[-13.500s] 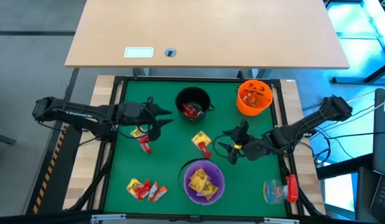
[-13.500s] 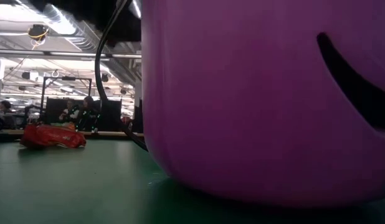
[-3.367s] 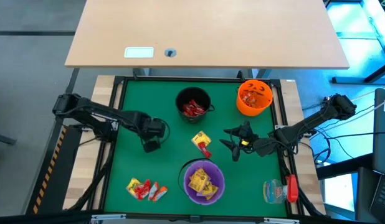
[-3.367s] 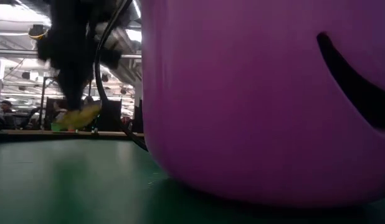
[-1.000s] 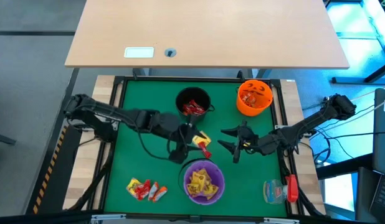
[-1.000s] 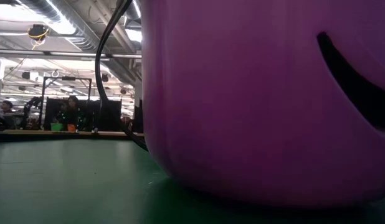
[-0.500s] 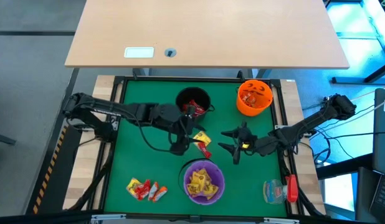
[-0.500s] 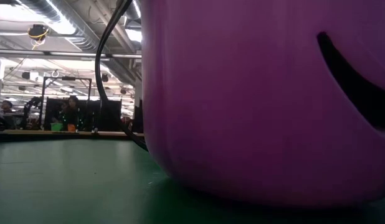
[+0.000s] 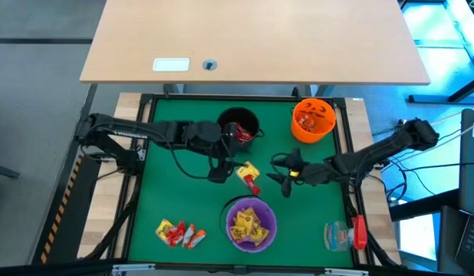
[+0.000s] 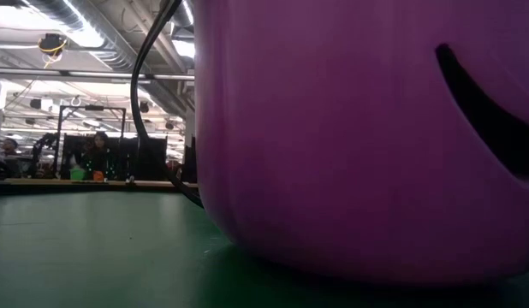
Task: Sort candy
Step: Put the yellow candy into the purple bucket
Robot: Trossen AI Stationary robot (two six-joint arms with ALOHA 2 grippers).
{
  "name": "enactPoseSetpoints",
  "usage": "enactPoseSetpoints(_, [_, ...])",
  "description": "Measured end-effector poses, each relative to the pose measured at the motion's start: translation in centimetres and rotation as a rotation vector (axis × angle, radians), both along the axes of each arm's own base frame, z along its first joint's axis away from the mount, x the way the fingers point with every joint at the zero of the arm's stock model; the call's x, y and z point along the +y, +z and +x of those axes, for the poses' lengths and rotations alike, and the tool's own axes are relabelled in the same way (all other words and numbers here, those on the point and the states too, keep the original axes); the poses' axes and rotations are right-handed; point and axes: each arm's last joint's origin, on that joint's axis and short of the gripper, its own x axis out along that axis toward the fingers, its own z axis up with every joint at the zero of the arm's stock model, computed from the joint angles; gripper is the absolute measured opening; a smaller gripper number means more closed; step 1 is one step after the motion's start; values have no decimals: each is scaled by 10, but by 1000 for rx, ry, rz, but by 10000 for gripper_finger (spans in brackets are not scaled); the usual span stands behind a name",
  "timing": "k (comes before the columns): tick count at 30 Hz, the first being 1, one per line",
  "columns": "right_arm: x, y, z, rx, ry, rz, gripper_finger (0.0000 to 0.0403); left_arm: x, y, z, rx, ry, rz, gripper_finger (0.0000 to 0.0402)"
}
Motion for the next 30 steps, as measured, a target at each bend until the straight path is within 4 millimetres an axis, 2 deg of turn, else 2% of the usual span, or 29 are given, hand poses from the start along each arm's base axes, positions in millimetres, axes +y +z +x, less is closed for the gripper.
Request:
enactPoseSetpoints(8, [3,-17,6,90,13,-24,243,8,11,-17,18,88,18,194])
enactPoseSetpoints(12, [2,-21,4,121,-6,-30,243,11,24,-34,-2,154,49,194])
enactPoseSetpoints(15, [1,-22,3,133,-23,-35,243,12,25,-46,-18,164,44,194])
enactPoseSetpoints(22, [-7,-30,12,179,2,0,243,17,-12,-72,-4,234,10,194])
enactPoseSetpoints(26, [-13,-38,23,237,31,-5,243,19,-38,-77,13,248,-7,194])
enactPoseSetpoints(30, [-19,-43,39,276,49,-49,243,19,-53,-79,36,248,-5,194])
